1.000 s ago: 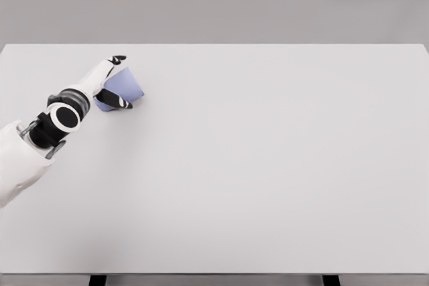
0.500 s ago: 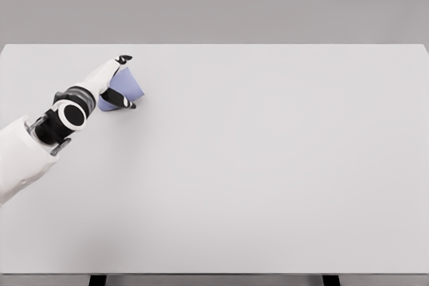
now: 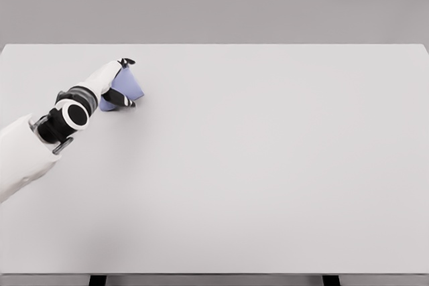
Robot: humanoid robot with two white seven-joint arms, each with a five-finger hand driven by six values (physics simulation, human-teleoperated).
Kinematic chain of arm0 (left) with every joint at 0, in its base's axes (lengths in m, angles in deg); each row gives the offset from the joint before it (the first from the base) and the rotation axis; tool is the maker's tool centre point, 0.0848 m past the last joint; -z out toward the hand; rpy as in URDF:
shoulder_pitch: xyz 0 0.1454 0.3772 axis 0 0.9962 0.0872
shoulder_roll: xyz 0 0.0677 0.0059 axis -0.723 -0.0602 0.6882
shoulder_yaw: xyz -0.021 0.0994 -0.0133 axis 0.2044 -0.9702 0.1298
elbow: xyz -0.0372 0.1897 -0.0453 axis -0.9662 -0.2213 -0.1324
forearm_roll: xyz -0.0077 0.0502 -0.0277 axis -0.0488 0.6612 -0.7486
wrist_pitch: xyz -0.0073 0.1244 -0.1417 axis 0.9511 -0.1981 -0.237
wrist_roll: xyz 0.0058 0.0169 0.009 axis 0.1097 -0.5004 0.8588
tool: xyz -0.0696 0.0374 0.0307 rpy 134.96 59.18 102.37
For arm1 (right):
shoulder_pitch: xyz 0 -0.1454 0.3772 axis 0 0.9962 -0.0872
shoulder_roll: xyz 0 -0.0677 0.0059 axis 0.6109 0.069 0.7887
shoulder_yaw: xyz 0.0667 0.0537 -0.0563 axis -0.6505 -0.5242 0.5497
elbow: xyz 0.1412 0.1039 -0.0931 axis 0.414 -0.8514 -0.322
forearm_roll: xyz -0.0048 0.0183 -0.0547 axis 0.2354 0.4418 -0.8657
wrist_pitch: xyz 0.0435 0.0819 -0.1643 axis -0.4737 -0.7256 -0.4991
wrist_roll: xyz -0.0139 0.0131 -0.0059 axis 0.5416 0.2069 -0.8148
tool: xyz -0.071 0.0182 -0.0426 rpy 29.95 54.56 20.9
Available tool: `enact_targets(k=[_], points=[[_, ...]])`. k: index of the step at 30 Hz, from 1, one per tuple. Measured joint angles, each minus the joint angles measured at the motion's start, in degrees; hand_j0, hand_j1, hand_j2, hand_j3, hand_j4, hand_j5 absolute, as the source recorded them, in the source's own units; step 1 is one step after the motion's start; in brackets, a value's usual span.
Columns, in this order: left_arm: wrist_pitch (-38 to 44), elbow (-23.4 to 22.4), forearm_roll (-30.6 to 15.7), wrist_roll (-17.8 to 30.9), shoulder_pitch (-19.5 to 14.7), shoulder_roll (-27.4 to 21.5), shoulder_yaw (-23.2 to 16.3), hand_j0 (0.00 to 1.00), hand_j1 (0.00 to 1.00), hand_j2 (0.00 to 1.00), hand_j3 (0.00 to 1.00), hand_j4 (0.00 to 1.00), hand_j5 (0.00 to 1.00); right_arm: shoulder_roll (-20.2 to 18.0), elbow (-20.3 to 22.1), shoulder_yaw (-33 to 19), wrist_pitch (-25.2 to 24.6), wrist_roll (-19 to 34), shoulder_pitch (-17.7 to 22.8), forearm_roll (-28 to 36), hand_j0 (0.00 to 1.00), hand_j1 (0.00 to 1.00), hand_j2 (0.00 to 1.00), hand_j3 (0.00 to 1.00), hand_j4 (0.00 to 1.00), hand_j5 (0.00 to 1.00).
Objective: Flip the cup with left arm and place it on the table
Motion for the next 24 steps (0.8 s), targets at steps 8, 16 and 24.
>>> enact_targets(k=[8,16,24], points=[[0.0,0.0,-0.1,0.0,-0.1,0.1,0.1,0.76,0.76,0.76,0.76,0.76,0.76,0.0,0.0,0.0,0.0,0.0,0.0,0.0,1.0,1.0,1.0,1.0,1.0,1.0],[0.0,0.3,-0.4,-0.3,-0.1,0.1,1.0,0.76,0.76,0.76,0.76,0.76,0.76,0.0,0.0,0.0,0.0,0.0,0.0,0.0,1.0,1.0,1.0,1.0,1.0,1.0],[0.0,1.1,-1.5,-0.4,0.6,0.1,5.9,0.77,0.77,0.77,0.77,0.77,0.77,0.0,0.0,0.0,0.0,0.0,0.0,0.0,1.0,1.0,1.0,1.0,1.0,1.0]])
